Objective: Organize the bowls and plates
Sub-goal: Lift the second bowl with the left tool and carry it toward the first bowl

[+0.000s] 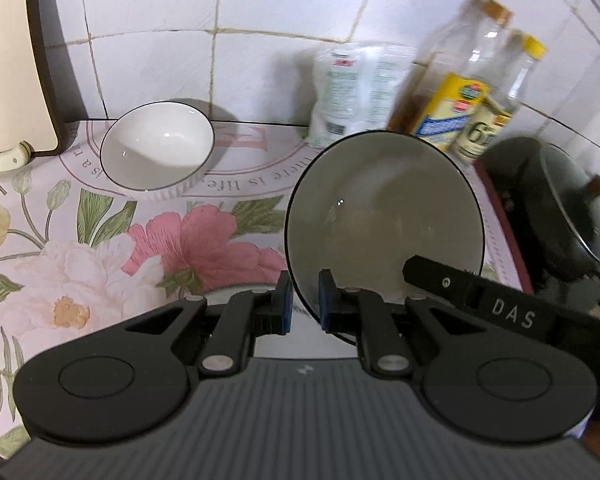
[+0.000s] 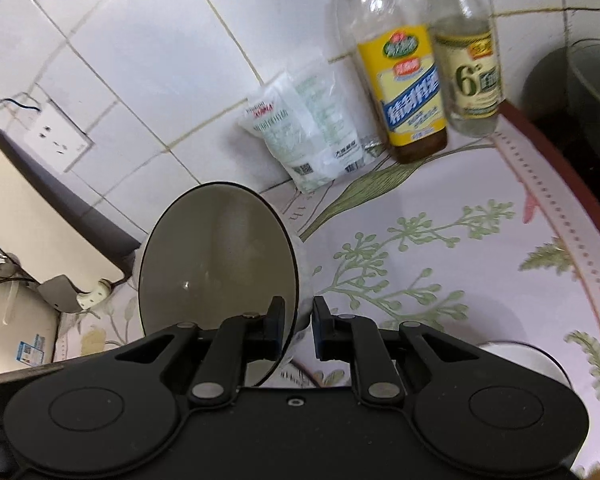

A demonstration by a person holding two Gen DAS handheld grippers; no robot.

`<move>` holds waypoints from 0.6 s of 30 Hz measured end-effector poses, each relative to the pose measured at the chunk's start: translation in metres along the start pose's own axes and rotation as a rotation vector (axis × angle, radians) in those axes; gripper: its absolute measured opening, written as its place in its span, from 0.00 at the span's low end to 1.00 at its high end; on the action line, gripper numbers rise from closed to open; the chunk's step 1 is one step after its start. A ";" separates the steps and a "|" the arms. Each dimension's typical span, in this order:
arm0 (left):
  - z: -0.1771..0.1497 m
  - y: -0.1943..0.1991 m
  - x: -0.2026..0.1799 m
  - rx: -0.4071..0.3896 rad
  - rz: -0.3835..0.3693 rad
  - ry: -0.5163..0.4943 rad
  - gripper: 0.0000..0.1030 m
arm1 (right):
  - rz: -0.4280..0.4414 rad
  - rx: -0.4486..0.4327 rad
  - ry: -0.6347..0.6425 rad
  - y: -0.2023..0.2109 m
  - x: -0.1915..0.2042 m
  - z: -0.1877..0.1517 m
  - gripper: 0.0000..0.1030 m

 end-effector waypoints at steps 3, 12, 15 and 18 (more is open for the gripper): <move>-0.012 0.018 -0.004 -0.006 -0.016 -0.003 0.12 | 0.008 -0.010 0.003 0.019 0.004 -0.006 0.17; -0.046 0.056 -0.023 -0.011 -0.044 -0.042 0.11 | -0.031 -0.003 0.000 0.065 0.005 -0.038 0.18; -0.056 0.064 -0.029 -0.009 -0.029 -0.070 0.11 | -0.047 -0.007 0.013 0.077 0.006 -0.050 0.18; -0.064 0.069 -0.032 0.004 -0.039 -0.071 0.11 | -0.055 -0.011 0.019 0.087 0.006 -0.056 0.18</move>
Point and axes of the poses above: each gripper's, at about its wrist camera, not at the fingertips, and y roughly against the way its jaws point, x to its left, z to its top, the point moved 6 cm from there along -y, roughly the way its jaws point, and after that the axes turned 11 degrees about z, right-handed, at the moved point
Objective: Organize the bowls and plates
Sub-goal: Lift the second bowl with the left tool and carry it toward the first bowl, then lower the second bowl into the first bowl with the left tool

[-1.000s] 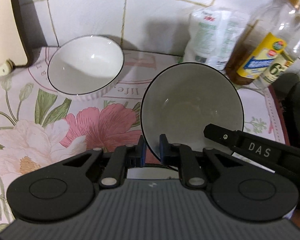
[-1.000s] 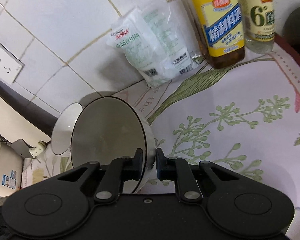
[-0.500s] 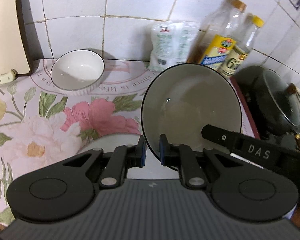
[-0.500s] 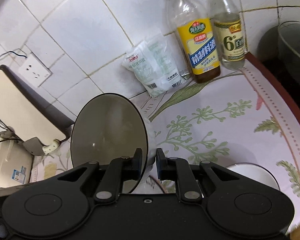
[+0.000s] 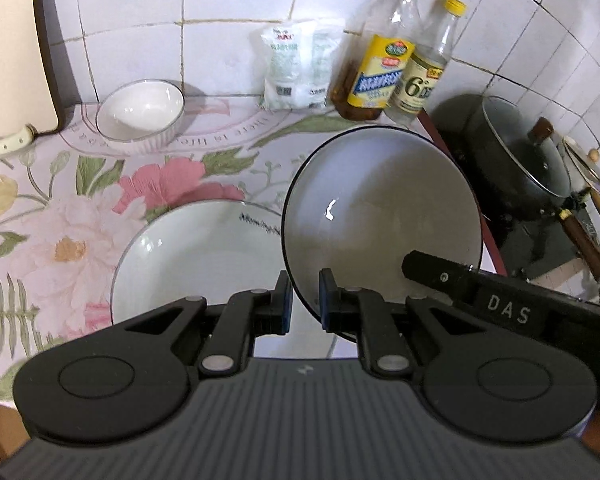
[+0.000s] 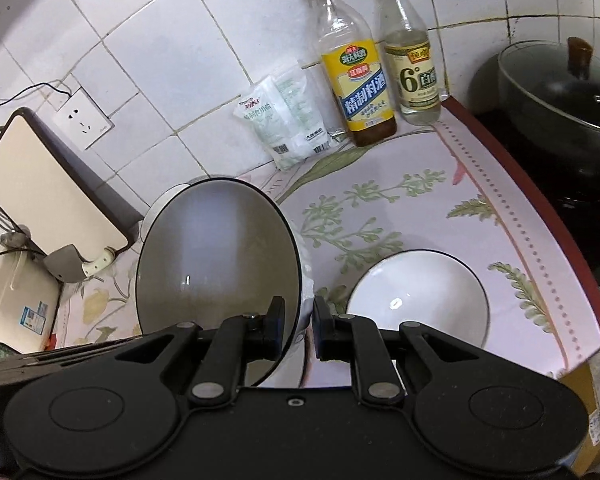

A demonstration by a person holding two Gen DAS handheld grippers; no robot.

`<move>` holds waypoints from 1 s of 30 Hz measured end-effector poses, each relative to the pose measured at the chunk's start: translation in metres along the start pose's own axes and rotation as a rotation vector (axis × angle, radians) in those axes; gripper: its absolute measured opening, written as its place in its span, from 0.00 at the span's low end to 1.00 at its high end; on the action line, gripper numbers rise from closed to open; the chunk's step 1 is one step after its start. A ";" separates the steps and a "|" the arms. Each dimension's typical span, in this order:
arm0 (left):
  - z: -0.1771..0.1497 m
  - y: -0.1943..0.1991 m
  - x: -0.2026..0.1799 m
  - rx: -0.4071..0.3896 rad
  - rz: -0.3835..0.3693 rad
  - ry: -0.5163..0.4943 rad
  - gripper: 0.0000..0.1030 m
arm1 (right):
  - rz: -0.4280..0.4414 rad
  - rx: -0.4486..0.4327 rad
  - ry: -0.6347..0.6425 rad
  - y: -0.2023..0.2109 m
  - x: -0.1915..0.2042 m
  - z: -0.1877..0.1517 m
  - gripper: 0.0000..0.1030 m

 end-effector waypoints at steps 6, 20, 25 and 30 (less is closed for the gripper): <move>-0.010 0.006 -0.012 0.006 -0.013 -0.009 0.11 | -0.004 0.012 -0.010 0.013 -0.009 -0.009 0.18; -0.025 -0.014 -0.067 0.059 -0.009 -0.088 0.11 | -0.027 -0.040 -0.040 0.035 -0.059 -0.023 0.19; -0.024 -0.027 -0.077 0.066 -0.007 -0.084 0.12 | -0.028 -0.066 -0.027 0.033 -0.073 -0.022 0.20; -0.026 -0.037 -0.088 0.066 -0.010 -0.091 0.11 | -0.016 -0.095 -0.025 0.031 -0.088 -0.024 0.20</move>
Point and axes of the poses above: each gripper's, at about its wrist camera, not at the fingertips, and y roughly against the way its jaws point, x to its left, z to its top, the point moved 6 cm from there along -y, roughly the way its jaws point, and after that the axes turned 11 degrees about z, right-handed, at the moved point
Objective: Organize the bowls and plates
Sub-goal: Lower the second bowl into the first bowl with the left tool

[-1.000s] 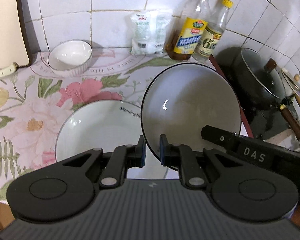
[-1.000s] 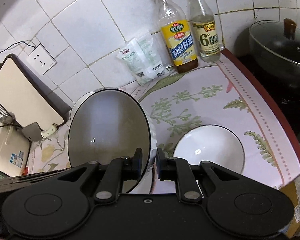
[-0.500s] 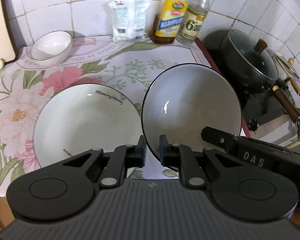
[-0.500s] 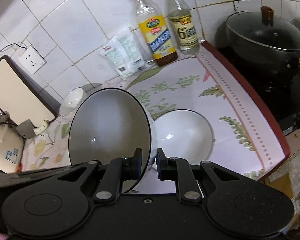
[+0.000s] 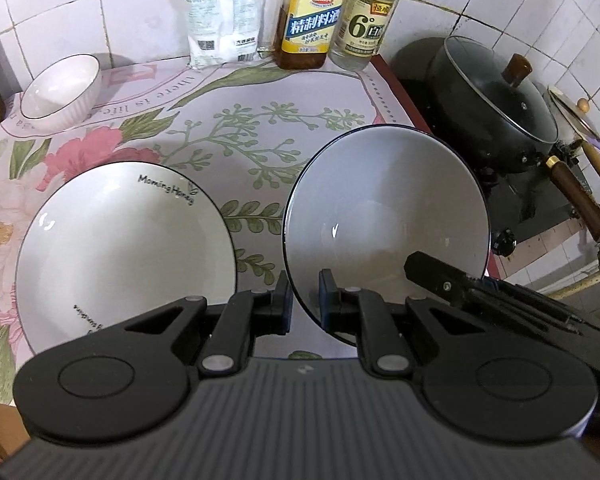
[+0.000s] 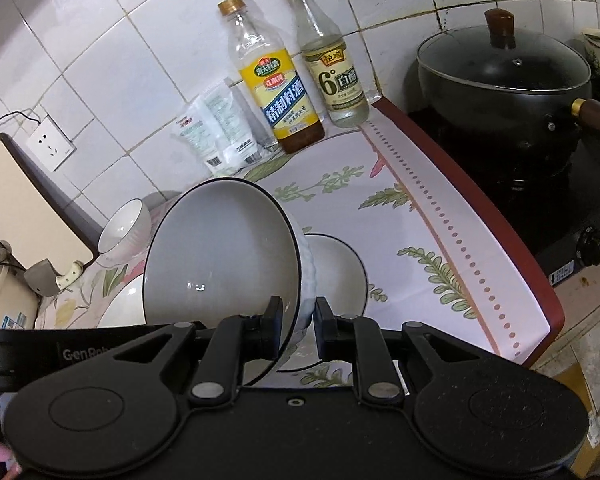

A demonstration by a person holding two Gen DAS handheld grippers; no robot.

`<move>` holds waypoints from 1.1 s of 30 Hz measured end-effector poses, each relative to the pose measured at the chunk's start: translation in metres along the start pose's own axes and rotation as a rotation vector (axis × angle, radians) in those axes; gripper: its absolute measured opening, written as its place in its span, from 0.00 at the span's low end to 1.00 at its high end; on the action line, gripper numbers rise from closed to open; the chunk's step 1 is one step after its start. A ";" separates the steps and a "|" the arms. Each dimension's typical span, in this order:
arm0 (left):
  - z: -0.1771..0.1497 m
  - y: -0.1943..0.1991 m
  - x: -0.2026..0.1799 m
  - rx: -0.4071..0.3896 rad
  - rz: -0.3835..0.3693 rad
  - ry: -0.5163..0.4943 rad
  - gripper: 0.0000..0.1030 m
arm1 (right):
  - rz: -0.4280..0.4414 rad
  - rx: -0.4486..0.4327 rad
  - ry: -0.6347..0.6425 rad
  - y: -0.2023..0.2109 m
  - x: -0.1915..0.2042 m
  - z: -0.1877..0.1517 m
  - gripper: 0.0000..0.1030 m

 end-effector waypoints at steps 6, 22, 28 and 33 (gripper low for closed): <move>0.000 -0.011 -0.008 0.007 0.034 -0.030 0.11 | -0.012 -0.021 -0.006 -0.007 -0.011 -0.007 0.20; 0.004 -0.038 -0.013 0.099 0.051 -0.024 0.12 | -0.093 -0.007 0.077 -0.024 -0.018 -0.005 0.23; 0.004 -0.043 -0.014 0.108 0.061 -0.024 0.13 | -0.089 0.007 0.136 -0.030 -0.018 -0.003 0.23; 0.006 -0.045 -0.013 0.113 0.052 -0.008 0.14 | -0.082 0.016 0.164 -0.034 -0.017 -0.001 0.25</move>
Point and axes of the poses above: each gripper's, at about its wrist camera, not at the fingertips, and y roughly against the way its jaws point, x to its left, z to its top, the point moved 6 cm from there along -y, roughly the way its jaws point, and after that the axes turned 11 degrees about z, right-handed, at the moved point
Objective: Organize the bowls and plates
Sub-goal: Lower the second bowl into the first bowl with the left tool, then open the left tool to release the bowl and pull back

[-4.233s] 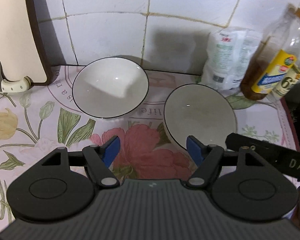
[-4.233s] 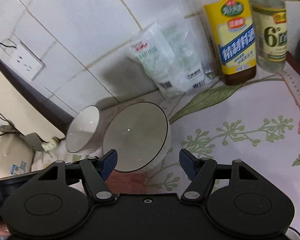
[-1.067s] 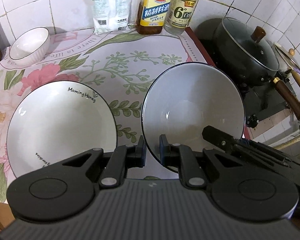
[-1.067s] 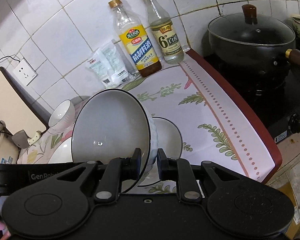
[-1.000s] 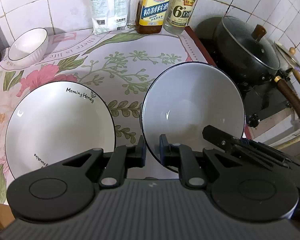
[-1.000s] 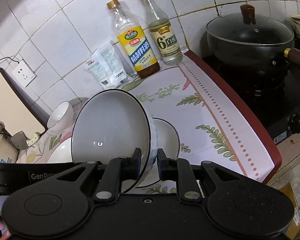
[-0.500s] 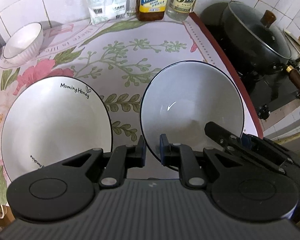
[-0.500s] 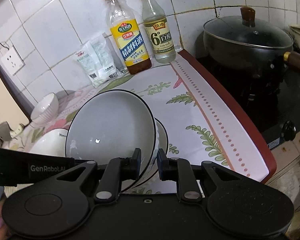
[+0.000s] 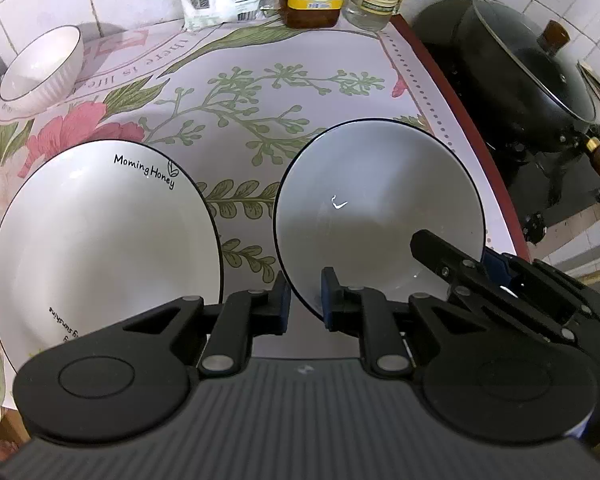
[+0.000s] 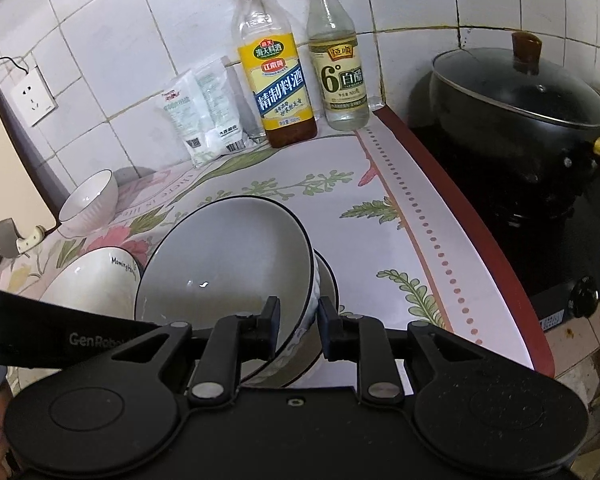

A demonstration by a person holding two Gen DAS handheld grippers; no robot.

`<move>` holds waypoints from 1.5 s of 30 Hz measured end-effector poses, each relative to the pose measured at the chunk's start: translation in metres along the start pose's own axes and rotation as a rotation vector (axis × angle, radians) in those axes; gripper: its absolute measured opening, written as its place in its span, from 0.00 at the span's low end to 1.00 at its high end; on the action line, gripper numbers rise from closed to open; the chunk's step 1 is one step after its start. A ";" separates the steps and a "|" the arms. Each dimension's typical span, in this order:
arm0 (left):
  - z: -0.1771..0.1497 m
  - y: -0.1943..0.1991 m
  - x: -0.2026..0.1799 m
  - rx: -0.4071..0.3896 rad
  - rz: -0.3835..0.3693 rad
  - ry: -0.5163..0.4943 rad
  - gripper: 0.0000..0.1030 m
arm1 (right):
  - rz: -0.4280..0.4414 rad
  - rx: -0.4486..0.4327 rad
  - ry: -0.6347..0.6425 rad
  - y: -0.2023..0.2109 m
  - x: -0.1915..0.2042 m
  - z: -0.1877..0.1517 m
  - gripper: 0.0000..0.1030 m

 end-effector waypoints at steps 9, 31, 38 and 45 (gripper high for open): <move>-0.001 -0.001 0.002 -0.008 -0.020 0.042 0.16 | -0.038 0.011 0.057 0.000 0.007 0.002 0.28; -0.010 0.060 0.023 -0.125 -0.080 0.030 0.23 | -0.063 -0.006 0.132 0.018 0.008 0.002 0.34; -0.014 0.093 0.048 -0.196 -0.062 0.027 0.40 | 0.003 -0.040 0.184 0.061 0.035 0.007 0.45; -0.018 0.113 0.078 -0.245 -0.022 0.047 0.47 | 0.082 -0.082 0.266 0.083 0.079 0.019 0.60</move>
Point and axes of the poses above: each gripper's, at about its wrist camera, not at the fingertips, and y roughly against the way its jaws point, x to its left, z to its top, the point moved 6 cm from there along -y, roughly the way its jaws point, and after that the axes turned 11 degrees about z, right-handed, at the moved point
